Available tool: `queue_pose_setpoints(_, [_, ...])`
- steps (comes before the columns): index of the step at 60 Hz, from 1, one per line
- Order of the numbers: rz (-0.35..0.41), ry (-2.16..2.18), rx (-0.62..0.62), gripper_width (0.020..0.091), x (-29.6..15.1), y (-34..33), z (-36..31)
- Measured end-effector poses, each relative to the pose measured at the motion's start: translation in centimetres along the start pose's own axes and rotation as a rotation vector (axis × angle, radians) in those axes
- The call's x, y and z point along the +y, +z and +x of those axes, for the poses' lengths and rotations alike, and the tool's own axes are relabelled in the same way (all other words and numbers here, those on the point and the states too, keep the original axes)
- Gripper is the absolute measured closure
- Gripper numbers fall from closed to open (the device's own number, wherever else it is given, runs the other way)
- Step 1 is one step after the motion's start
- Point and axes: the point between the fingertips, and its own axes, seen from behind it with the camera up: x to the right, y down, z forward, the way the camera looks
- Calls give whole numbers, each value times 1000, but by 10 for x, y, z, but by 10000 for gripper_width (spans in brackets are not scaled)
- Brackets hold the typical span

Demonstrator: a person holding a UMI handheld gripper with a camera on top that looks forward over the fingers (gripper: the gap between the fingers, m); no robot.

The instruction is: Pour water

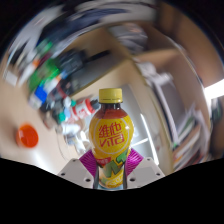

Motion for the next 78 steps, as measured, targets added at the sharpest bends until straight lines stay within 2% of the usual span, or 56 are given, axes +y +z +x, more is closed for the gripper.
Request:
queue_pose_setpoints(3, [14,304,1,757,6,-6,-2])
queue_pose_setpoints(7, [18,613,-65,754,21,-13,-4])
queue_pose_setpoints(14, [21,956,-135,744,55,-26,-63])
queue_pose_setpoints(21, [-46,1071,-244,735,90,-26,-114])
queue_pose_setpoints(23, [-60,1107,-242,735,96,-26,-142])
queue_pose_setpoints(31, [-105,1153,-312,733,124,-18,-178])
queue_pose_setpoints(33, [-61,1155,-285,730,123,-15,-174])
queue_pose_setpoints(41, [-34,1172,-277,716,124,-17,-173])
queue_pose_setpoints(46, [-28,1158,-282,663,124,-17,-172])
queue_pose_setpoints(52, [-86,1127,-341,547,124,-21,-179])
queue_pose_setpoints(55, [-160,1124,-395,419,129,-30,-190])
queue_pose_setpoints(57, [-205,1143,-423,279,131,-38,-195])
queue_pose_setpoints(58, [-218,1157,-433,251,131,-43,-196])
queue_pose_setpoints(67, [-275,1169,-407,260,134,-96,-175])
queue_pose_setpoints(78, [-333,1209,-387,260,115,-195,-140])
